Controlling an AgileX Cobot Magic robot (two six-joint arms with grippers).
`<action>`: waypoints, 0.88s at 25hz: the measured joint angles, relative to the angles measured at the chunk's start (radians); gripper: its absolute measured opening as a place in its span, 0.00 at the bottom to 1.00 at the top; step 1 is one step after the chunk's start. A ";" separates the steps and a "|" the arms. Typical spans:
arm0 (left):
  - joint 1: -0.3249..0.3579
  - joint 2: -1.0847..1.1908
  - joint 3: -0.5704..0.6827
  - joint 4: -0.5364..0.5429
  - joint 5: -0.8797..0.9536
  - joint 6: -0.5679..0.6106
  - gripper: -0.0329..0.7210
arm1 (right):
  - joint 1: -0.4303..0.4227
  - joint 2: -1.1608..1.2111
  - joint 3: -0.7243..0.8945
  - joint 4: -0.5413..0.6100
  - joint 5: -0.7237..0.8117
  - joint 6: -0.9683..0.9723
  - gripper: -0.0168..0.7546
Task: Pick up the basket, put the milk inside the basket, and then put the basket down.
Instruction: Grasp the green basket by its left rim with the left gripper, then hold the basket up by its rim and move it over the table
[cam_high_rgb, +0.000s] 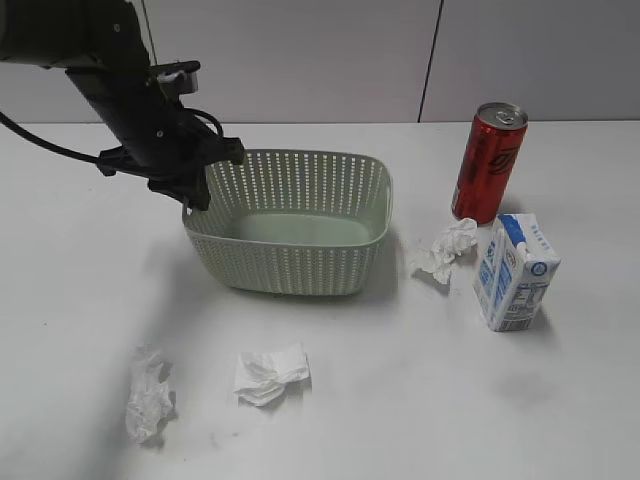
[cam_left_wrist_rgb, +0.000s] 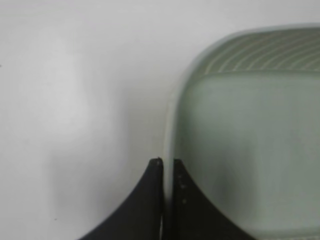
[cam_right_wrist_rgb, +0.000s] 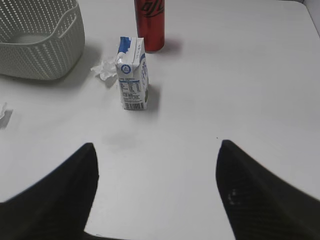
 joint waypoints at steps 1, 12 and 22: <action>0.000 -0.003 0.000 0.004 0.006 -0.004 0.02 | 0.000 0.000 0.000 0.000 0.000 0.000 0.74; 0.000 -0.182 0.000 0.114 0.142 -0.100 0.02 | 0.000 0.000 0.000 0.000 0.000 0.000 0.74; -0.020 -0.274 0.000 0.141 0.216 -0.147 0.02 | 0.000 0.000 0.000 -0.001 0.000 0.000 0.74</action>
